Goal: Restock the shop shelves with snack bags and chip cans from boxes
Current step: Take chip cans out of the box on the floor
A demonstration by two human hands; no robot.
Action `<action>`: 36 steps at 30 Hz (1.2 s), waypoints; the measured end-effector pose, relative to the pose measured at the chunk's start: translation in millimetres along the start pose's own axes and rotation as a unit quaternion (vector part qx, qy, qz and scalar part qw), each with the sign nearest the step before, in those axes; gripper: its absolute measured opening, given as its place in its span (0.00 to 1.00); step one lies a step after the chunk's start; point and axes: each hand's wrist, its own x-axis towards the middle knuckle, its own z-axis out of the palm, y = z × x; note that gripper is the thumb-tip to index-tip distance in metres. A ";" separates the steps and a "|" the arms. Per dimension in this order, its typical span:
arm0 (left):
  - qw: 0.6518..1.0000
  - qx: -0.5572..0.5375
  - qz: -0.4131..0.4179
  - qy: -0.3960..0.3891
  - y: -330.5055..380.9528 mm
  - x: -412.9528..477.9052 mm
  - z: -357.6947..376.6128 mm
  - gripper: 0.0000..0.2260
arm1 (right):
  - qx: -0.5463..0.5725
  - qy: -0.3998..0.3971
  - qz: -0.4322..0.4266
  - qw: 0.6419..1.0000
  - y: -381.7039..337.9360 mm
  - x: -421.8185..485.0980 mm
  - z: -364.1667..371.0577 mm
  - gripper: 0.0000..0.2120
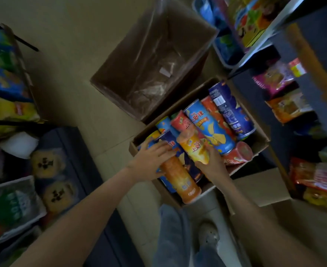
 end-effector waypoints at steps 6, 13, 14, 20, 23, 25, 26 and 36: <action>0.987 0.109 0.117 0.022 -5.1 9.7 19.6 0.26 | -0.103 0.010 0.027 0.994 9.2 26.6 21.5 0.41; 0.975 0.157 0.158 0.022 -4.9 20.8 26.7 0.21 | -0.183 0.027 0.026 0.982 17.8 36.3 26.6 0.40; 0.975 0.152 0.160 0.025 -5.4 21.9 26.6 0.21 | -0.182 0.030 0.022 0.983 17.9 35.7 25.7 0.41; 0.983 0.094 0.146 0.064 -9.1 10.2 16.7 0.23 | -0.124 0.061 -0.017 0.990 12.6 17.8 14.1 0.38; 0.986 0.077 0.124 0.075 -9.1 -6.3 -0.9 0.31 | -0.085 0.074 -0.021 0.993 4.6 -2.0 -3.1 0.40; 0.990 0.067 0.100 0.068 -7.8 -19.4 -15.8 0.36 | -0.070 0.084 -0.015 0.994 -2.8 -18.3 -19.7 0.41; 0.992 0.065 0.090 0.064 -6.0 -25.8 -24.7 0.38 | -0.061 0.090 -0.013 0.994 -6.1 -27.5 -28.7 0.40; 0.987 0.079 0.093 0.109 70.3 -59.7 -126.2 0.40 | -0.010 0.119 -0.043 0.992 -29.4 -161.2 -121.3 0.34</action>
